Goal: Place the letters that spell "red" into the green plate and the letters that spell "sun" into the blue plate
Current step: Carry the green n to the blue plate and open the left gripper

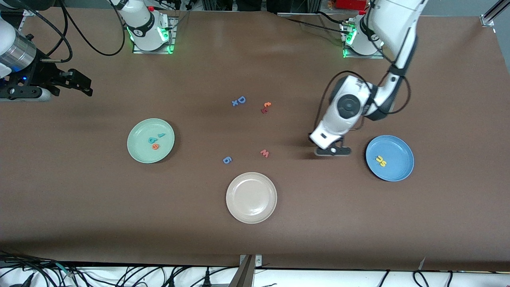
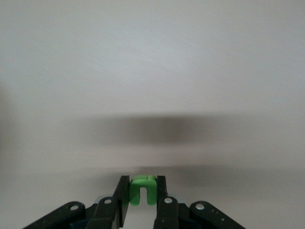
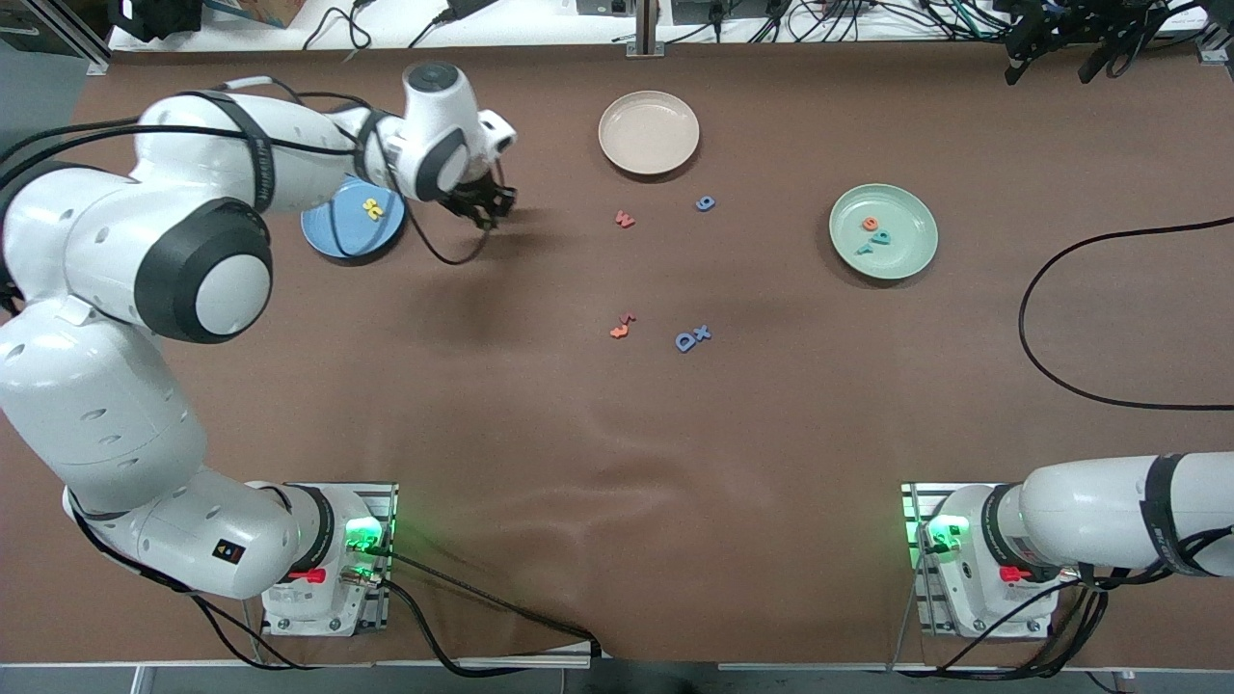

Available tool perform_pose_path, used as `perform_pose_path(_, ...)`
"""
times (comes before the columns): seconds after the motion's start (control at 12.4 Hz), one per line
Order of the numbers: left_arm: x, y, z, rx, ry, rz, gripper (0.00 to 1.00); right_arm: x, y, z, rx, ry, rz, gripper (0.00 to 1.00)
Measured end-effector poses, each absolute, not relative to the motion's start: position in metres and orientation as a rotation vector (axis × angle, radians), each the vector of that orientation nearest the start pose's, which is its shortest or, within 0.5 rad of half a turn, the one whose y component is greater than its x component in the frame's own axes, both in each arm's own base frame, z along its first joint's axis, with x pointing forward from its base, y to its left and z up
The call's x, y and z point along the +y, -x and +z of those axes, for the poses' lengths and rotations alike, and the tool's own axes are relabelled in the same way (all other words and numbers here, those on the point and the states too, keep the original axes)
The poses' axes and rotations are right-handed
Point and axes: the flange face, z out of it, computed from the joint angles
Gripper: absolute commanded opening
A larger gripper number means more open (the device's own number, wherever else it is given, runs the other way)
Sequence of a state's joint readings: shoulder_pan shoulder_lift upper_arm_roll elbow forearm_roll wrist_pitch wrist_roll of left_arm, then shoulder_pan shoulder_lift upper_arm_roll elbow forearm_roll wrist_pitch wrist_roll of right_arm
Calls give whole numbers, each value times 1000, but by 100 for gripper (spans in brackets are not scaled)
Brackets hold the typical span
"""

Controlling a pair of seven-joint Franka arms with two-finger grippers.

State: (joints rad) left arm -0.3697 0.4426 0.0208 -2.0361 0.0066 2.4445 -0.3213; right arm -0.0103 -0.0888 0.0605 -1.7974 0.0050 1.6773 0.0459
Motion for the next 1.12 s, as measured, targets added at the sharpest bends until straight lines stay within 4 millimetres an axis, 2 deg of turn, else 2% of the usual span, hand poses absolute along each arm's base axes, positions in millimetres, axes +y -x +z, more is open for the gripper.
perform_pose_path(0.16, -134, -581, 235, 187, 3083, 25, 22, 28, -530, 574, -5, 3143, 49, 100)
perform_pose_path(0.32, -71, -592, 240, 314, 3043, 23, 24, 28, -530, 574, -5, 3143, 49, 100)
perform_pose_path(0.4, -45, -594, 241, 362, 3027, 31, 25, 28, -530, 574, -5, 3143, 49, 100)
perform_pose_path(0.56, -8, -593, 240, 421, 3006, 54, 25, 28, -530, 574, -5, 3143, 49, 100)
perform_pose_path(0.64, 2, -591, 239, 428, 3003, 62, 38, 28, -530, 574, -5, 3143, 49, 100)
perform_pose_path(0.8, 5, -590, 237, 437, 3002, 71, 100, 28, -530, 574, -5, 3143, 49, 100)
perform_pose_path(1.04, 2, -592, 239, 445, 3001, 59, 100, 28, -530, 574, -5, 3143, 50, 100)
perform_pose_path(1.12, 1, -596, 247, 445, 3000, 33, 100, 28, -530, 574, -5, 3143, 50, 100)
